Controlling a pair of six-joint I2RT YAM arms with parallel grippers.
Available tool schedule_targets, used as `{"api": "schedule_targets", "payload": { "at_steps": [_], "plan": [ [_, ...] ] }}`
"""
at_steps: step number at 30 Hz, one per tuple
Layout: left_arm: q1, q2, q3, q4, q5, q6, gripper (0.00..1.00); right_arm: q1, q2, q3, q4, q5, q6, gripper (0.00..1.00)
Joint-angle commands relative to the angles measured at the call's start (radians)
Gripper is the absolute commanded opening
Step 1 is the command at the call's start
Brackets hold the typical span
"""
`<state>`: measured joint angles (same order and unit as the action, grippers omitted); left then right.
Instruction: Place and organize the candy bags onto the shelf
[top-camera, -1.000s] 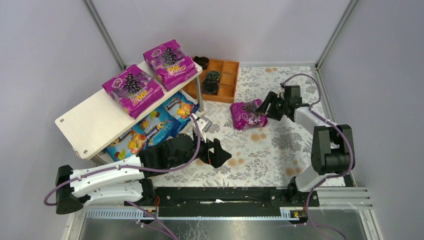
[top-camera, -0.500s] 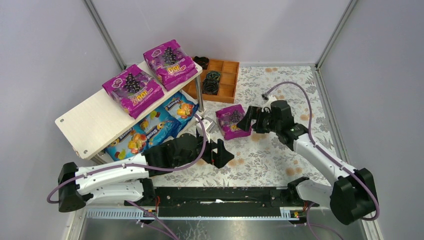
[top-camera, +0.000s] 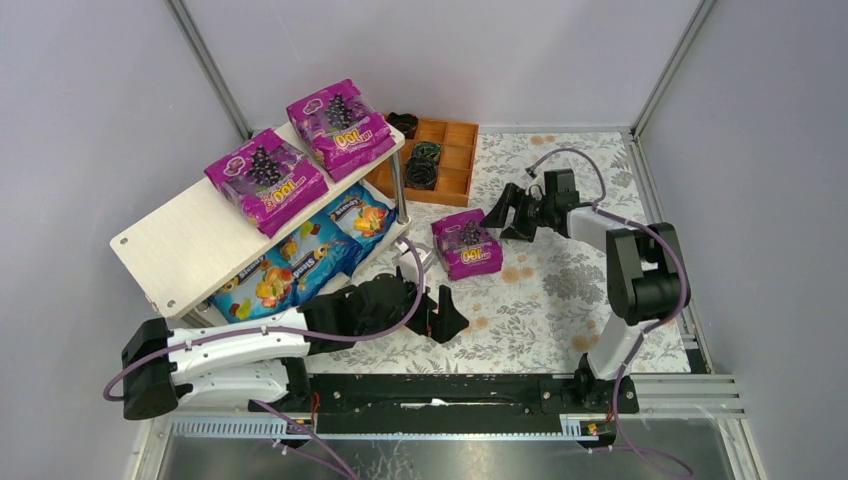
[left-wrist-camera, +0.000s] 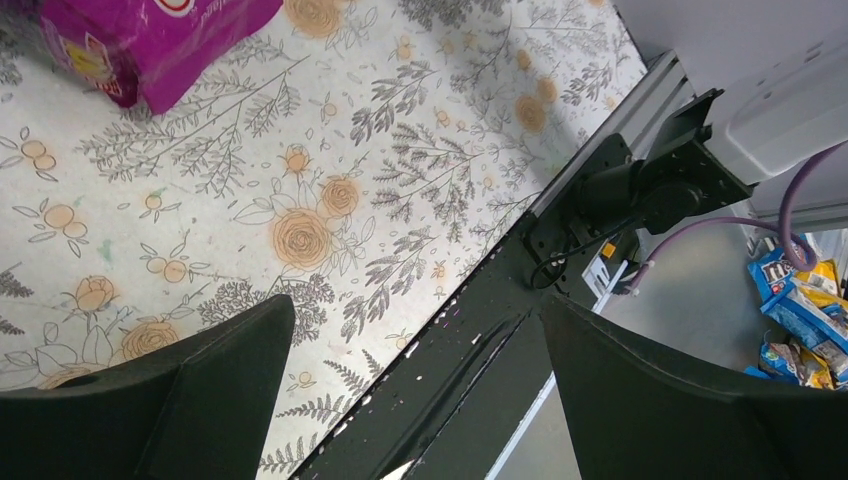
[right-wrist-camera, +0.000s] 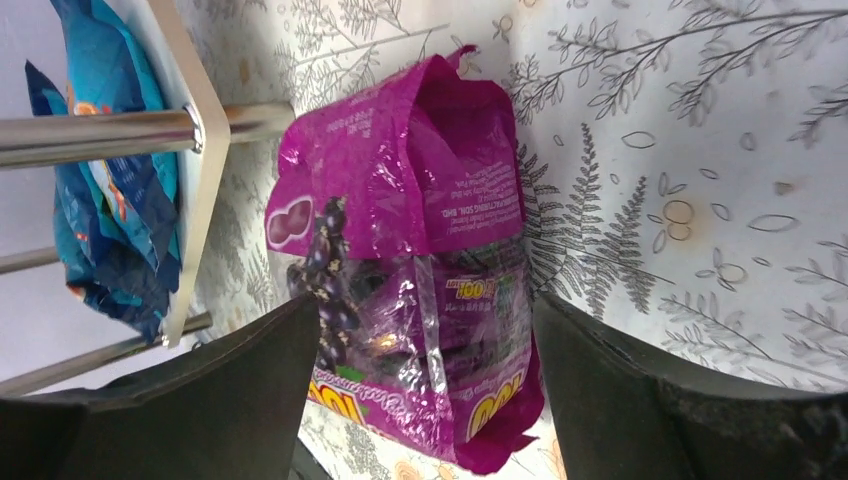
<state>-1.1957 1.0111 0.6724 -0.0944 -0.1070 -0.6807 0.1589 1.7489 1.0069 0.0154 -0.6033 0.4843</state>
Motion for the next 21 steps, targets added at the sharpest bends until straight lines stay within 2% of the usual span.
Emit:
{"api": "schedule_targets", "payload": {
  "at_steps": [1, 8, 11, 16, 21],
  "plan": [
    [-0.001, 0.027, -0.021, 0.074, 0.022, -0.042, 0.99, 0.002, 0.062, -0.007, 0.125, -0.177, 0.011, 0.82],
    [0.001, 0.047, -0.024, 0.111, 0.019, -0.046, 0.99, 0.002, 0.134, -0.098, 0.319, -0.279, 0.103, 0.68],
    [0.001, 0.062, -0.004, 0.103, 0.016, -0.035, 0.99, 0.002, 0.140, -0.138, 0.418, -0.312, 0.153, 0.51],
    [0.021, 0.086, 0.016, 0.113, 0.046, -0.032, 0.99, 0.001, 0.125, -0.124, 0.307, -0.315, 0.083, 0.31],
    [0.083, 0.103, 0.056, 0.018, 0.033, -0.014, 0.99, 0.002, 0.064, -0.208, 0.302, -0.396, 0.064, 0.26]
  ]
}}
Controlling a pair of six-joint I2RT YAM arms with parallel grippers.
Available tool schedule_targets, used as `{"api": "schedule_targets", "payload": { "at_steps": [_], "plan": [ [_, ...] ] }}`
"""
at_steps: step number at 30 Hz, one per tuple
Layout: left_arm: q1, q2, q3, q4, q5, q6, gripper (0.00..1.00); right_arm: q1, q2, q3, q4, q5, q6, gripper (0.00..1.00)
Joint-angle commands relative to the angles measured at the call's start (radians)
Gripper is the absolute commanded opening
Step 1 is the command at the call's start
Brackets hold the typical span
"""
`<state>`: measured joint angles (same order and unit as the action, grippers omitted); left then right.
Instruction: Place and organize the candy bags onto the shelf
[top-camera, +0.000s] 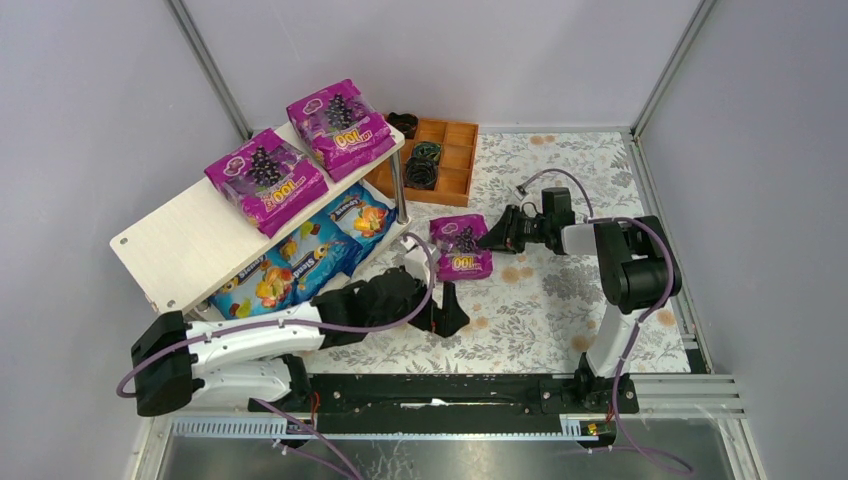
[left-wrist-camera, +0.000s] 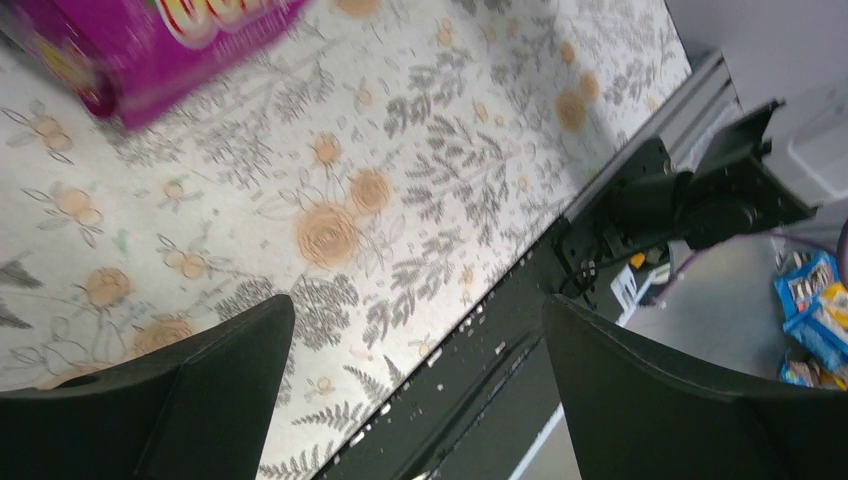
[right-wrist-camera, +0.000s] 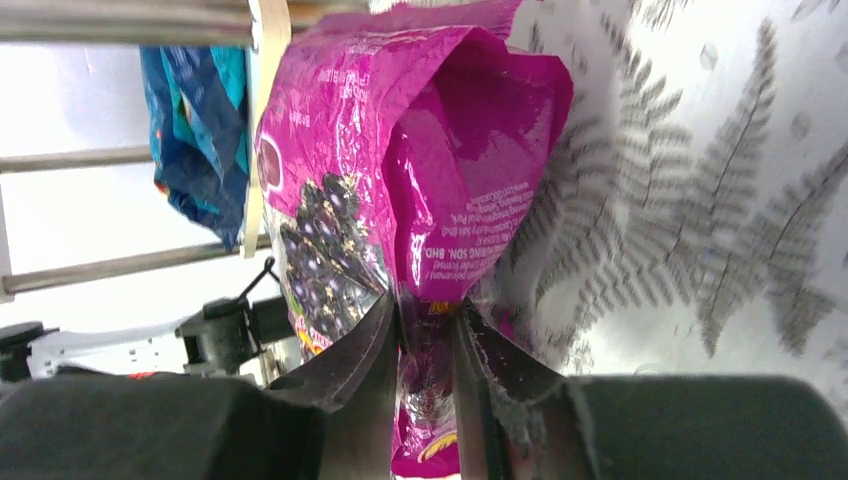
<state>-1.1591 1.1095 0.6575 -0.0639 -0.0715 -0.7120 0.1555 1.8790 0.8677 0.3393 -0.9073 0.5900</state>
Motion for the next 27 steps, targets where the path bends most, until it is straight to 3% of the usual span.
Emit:
{"api": "schedule_targets", "payload": {
  "at_steps": [1, 5, 11, 15, 18, 23, 27],
  "plan": [
    [0.063, 0.006, 0.068, -0.024, -0.005, 0.018, 0.99, 0.006, -0.079, -0.095, -0.016, -0.101, -0.043, 0.26],
    [0.143, 0.045, 0.057, -0.016, 0.023, 0.033, 0.97, 0.012, -0.092, -0.150, -0.023, -0.123, -0.069, 0.26],
    [0.228, 0.146, 0.095, -0.016, 0.022, 0.057, 0.88, 0.042, -0.082, -0.089, -0.132, -0.085, -0.123, 0.30],
    [0.260, 0.205, 0.131, -0.028, -0.016, 0.081, 0.91, 0.041, -0.175, -0.104, -0.154, 0.032, -0.112, 0.52],
    [0.280, 0.246, 0.144, -0.006, 0.007, 0.090, 0.92, 0.042, -0.235, -0.115, -0.187, 0.081, -0.114, 0.63],
    [0.294, 0.305, 0.156, 0.042, 0.077, 0.079, 0.70, 0.041, -0.350, -0.174, -0.276, 0.181, -0.138, 0.69],
    [0.294, 0.325, 0.109, 0.139, 0.182, 0.028, 0.59, 0.045, -0.438, -0.220, -0.275, 0.186, -0.112, 0.75]
  ]
}}
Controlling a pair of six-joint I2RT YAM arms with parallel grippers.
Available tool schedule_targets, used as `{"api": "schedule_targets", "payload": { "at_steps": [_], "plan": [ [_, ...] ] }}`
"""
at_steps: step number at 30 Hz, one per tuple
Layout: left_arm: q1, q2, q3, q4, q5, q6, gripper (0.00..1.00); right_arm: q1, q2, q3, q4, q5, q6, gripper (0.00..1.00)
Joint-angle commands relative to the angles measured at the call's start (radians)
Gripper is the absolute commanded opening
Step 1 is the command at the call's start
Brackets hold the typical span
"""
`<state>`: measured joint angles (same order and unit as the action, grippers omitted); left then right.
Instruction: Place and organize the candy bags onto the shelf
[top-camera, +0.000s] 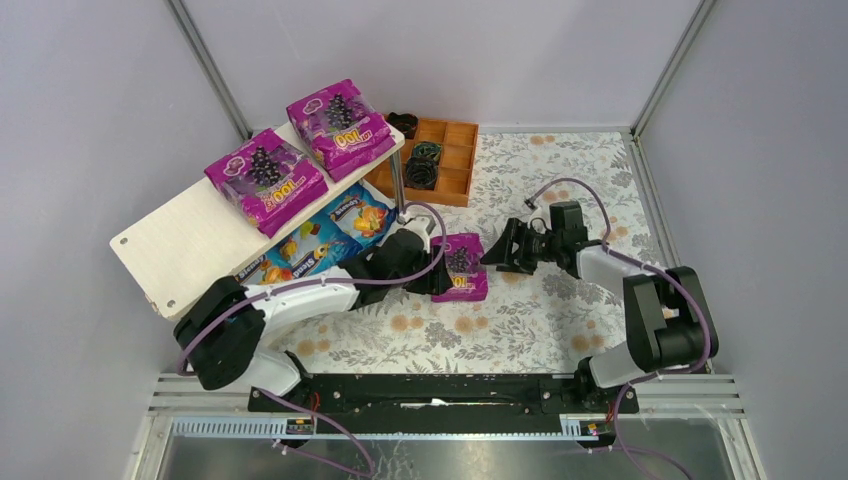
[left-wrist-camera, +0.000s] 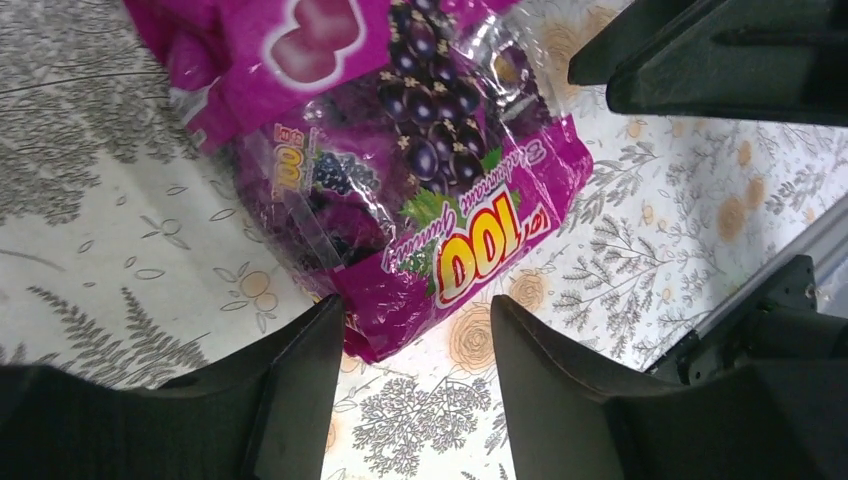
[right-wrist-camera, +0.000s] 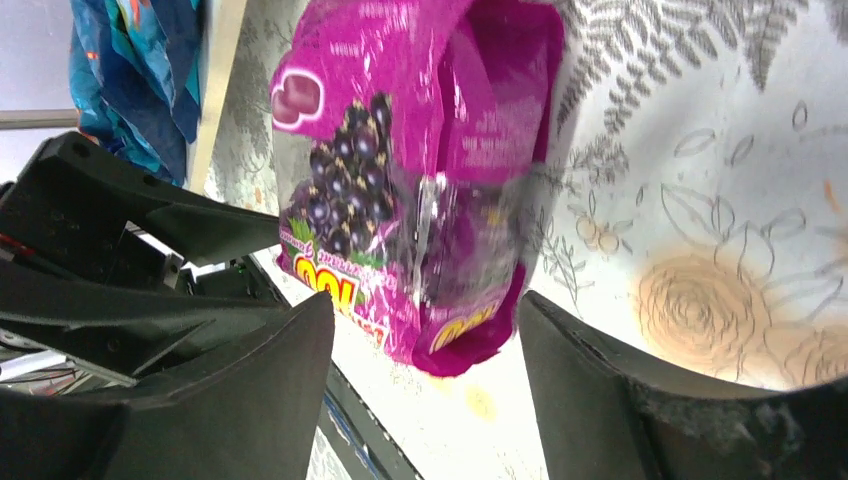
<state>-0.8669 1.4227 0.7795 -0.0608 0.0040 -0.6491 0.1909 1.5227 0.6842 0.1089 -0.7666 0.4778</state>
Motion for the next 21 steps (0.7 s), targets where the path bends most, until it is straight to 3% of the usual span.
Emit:
{"api": "schedule_targets", "payload": {
  "at_steps": [1, 5, 8, 10, 12, 15, 21],
  "plan": [
    [0.003, 0.021, -0.021, 0.149, 0.120, -0.045, 0.58, 0.016, -0.091, -0.042, -0.037, 0.042, 0.011, 0.76],
    [0.001, 0.065, -0.036, 0.193, 0.154, -0.078, 0.44, 0.060, -0.070, -0.034, -0.016, 0.046, 0.030, 0.78],
    [-0.004, 0.081, -0.051, 0.247, 0.182, -0.112, 0.41, 0.068, -0.075, -0.061, 0.032, 0.062, 0.074, 0.78],
    [-0.013, 0.090, -0.051, 0.254, 0.173, -0.120, 0.43, 0.068, -0.103, -0.065, -0.012, 0.129, 0.068, 0.80],
    [-0.020, 0.094, -0.056, 0.251, 0.153, -0.125, 0.56, 0.068, -0.138, -0.061, -0.066, 0.190, 0.048, 0.83],
    [-0.025, 0.110, -0.070, 0.255, 0.134, -0.126, 0.57, 0.068, -0.187, -0.072, -0.097, 0.217, 0.040, 0.84],
    [-0.025, 0.143, -0.065, 0.299, 0.146, -0.144, 0.31, 0.068, -0.285, -0.149, -0.078, 0.238, 0.103, 0.85]
  ]
}}
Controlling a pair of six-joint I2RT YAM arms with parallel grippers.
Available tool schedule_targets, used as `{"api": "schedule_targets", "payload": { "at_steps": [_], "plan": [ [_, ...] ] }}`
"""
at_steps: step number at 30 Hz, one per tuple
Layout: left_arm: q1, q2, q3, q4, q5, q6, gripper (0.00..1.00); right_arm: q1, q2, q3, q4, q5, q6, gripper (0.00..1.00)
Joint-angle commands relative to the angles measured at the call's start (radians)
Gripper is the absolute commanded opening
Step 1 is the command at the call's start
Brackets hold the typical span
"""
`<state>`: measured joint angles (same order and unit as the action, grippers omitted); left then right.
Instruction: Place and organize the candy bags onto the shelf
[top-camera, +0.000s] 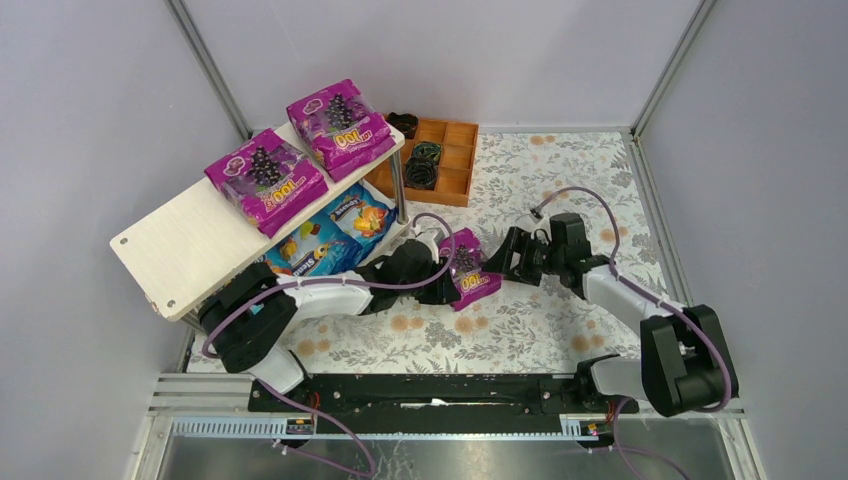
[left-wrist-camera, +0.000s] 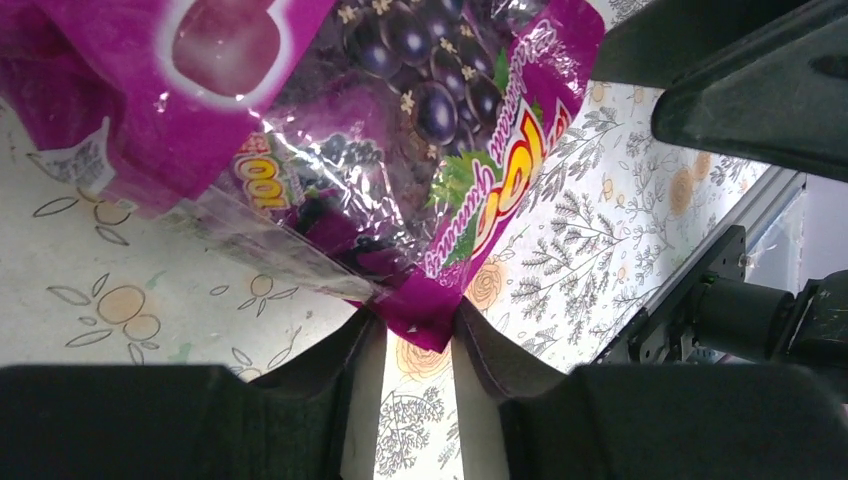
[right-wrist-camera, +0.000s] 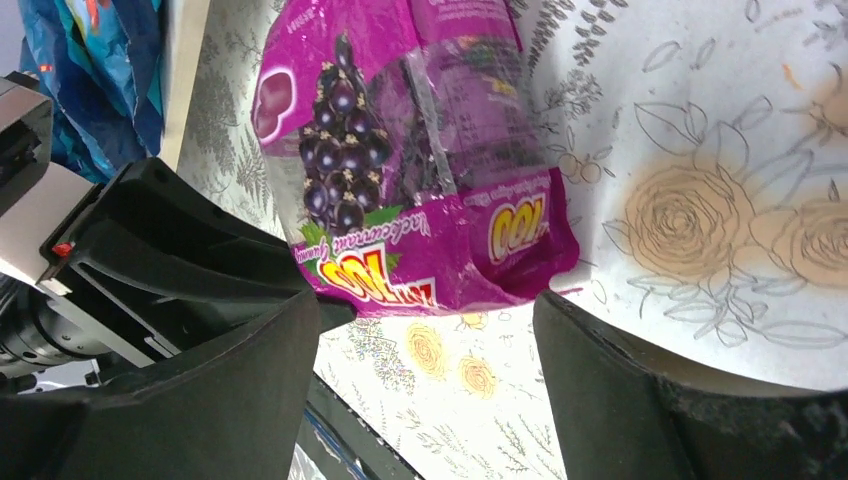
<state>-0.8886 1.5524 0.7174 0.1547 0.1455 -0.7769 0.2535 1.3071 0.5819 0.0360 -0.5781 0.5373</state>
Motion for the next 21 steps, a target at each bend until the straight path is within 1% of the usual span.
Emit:
{"api": "schedule_targets", "payload": {
  "at_steps": [1, 2, 4, 5, 8, 12, 16, 21],
  "plan": [
    [-0.004, 0.010, 0.001, 0.093, 0.013, -0.019, 0.27, 0.006, -0.099, -0.063, -0.007, 0.066, 0.060, 0.87],
    [-0.003, 0.007, 0.008, 0.097, 0.021, -0.023, 0.24, 0.006, -0.131, -0.079, -0.015, 0.089, 0.074, 0.91],
    [-0.003, -0.004, 0.015, 0.109, 0.031, -0.033, 0.06, 0.004, -0.196, -0.110, -0.027, 0.126, 0.114, 0.99],
    [-0.003, -0.014, 0.014, 0.120, 0.035, -0.038, 0.00, 0.004, -0.231, -0.127, -0.023, 0.133, 0.138, 1.00],
    [-0.004, -0.046, 0.016, 0.149, 0.057, -0.055, 0.00, 0.001, -0.326, -0.201, 0.048, 0.109, 0.252, 1.00],
    [-0.004, -0.096, 0.028, 0.170, 0.089, -0.075, 0.00, -0.001, -0.392, -0.314, 0.252, 0.021, 0.447, 1.00],
    [-0.003, -0.135, 0.028, 0.212, 0.131, -0.105, 0.00, 0.008, -0.363, -0.408, 0.491, -0.012, 0.641, 1.00],
    [-0.005, -0.147, 0.026, 0.261, 0.170, -0.148, 0.00, 0.026, -0.263, -0.442, 0.636, -0.004, 0.756, 1.00]
  ]
}}
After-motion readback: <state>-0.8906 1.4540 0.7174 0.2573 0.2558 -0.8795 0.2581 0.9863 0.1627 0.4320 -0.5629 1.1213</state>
